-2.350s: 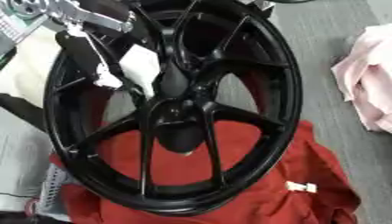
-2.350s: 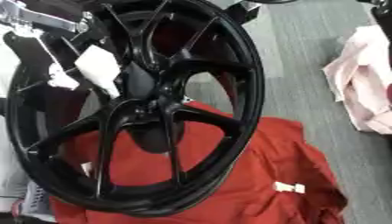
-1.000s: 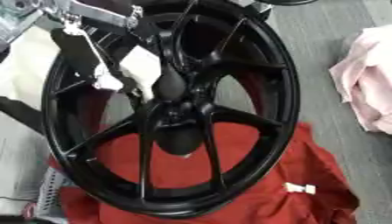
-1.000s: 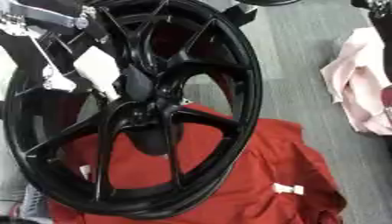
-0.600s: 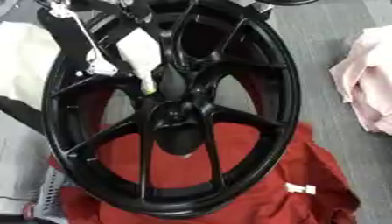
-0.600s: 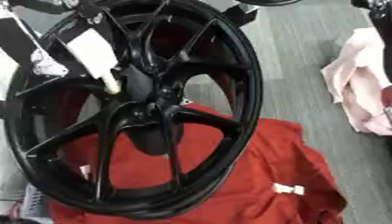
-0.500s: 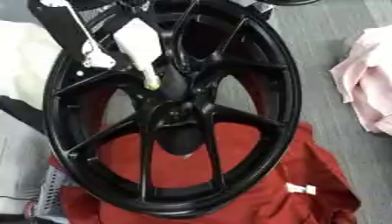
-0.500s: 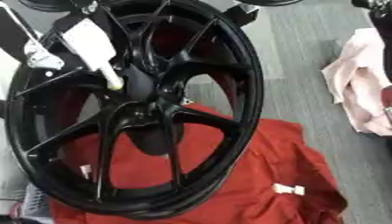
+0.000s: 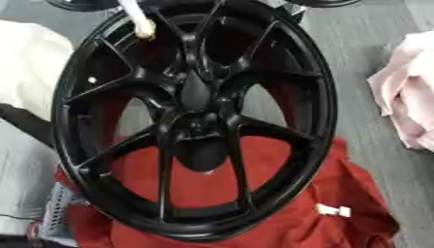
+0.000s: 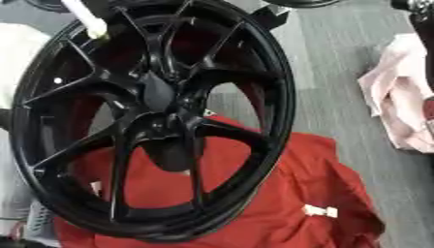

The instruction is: Pull the pin out of the wheel hub.

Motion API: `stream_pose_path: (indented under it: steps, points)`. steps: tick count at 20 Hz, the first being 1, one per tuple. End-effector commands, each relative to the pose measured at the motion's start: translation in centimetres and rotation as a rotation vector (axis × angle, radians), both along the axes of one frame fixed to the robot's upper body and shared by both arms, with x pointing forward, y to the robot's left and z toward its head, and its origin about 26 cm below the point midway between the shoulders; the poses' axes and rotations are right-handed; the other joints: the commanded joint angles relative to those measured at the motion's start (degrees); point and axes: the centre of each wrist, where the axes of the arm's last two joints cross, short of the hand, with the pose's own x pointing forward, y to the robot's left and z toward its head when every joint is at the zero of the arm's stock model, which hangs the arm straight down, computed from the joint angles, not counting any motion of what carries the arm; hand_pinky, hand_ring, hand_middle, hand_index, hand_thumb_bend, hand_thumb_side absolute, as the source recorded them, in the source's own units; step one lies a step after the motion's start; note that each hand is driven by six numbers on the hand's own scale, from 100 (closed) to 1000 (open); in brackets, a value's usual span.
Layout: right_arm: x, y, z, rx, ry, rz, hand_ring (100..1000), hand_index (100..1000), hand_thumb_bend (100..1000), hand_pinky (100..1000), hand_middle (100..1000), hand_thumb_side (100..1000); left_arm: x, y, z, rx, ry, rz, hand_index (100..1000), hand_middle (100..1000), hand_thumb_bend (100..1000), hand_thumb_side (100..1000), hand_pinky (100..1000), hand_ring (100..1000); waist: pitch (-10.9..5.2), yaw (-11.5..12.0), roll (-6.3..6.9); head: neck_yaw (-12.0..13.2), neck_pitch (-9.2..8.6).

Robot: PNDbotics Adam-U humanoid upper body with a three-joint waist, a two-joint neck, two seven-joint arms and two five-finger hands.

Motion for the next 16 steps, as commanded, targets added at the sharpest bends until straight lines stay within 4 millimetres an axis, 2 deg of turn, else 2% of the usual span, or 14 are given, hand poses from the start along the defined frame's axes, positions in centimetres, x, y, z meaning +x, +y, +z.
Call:
stream_pose_path:
  steps: [1, 6, 7, 8, 12, 16]
  points:
    - [-0.4, -0.2, 1.0, -0.021, -0.036, -0.008, 688, 672, 100, 772, 611, 601, -0.4, 4.7, 1.7, -0.097, -0.090, 0.156, 320, 248, 100, 163, 654, 417, -1.69, 0.30, -0.16, -0.11, -0.38]
    - [-0.5, -0.4, 1.0, -0.021, -0.041, -0.020, 688, 672, 100, 772, 611, 603, -0.2, 11.0, 0.3, -0.190, -0.107, 0.358, 325, 247, 100, 184, 654, 414, -1.61, 0.96, -0.13, -0.43, -0.64]
    - [-0.5, -0.4, 1.0, -0.021, -0.042, -0.022, 688, 672, 100, 772, 611, 602, -0.2, 12.2, -0.2, -0.207, -0.104, 0.395, 326, 248, 100, 131, 654, 414, -1.59, 1.06, -0.09, -0.52, -0.68]
    - [-0.5, -0.5, 1.0, -0.021, -0.044, -0.023, 688, 672, 100, 772, 611, 601, -0.3, 13.2, -0.6, -0.219, -0.100, 0.428, 327, 249, 100, 185, 654, 414, -1.58, 1.14, -0.05, -0.59, -0.70]
    - [-0.5, -0.5, 1.1, -0.022, -0.050, -0.024, 688, 672, 100, 772, 611, 598, -0.7, 17.1, -2.5, -0.269, -0.081, 0.562, 335, 253, 100, 201, 654, 415, -1.54, 1.27, 0.01, -0.66, -0.95]
    - [-0.4, -0.5, 1.3, -0.020, -0.061, -0.027, 689, 672, 100, 772, 611, 594, -0.8, 20.1, -5.1, -0.289, -0.046, 0.695, 342, 262, 100, 189, 654, 422, -1.45, 1.07, -0.04, -0.60, -1.25]
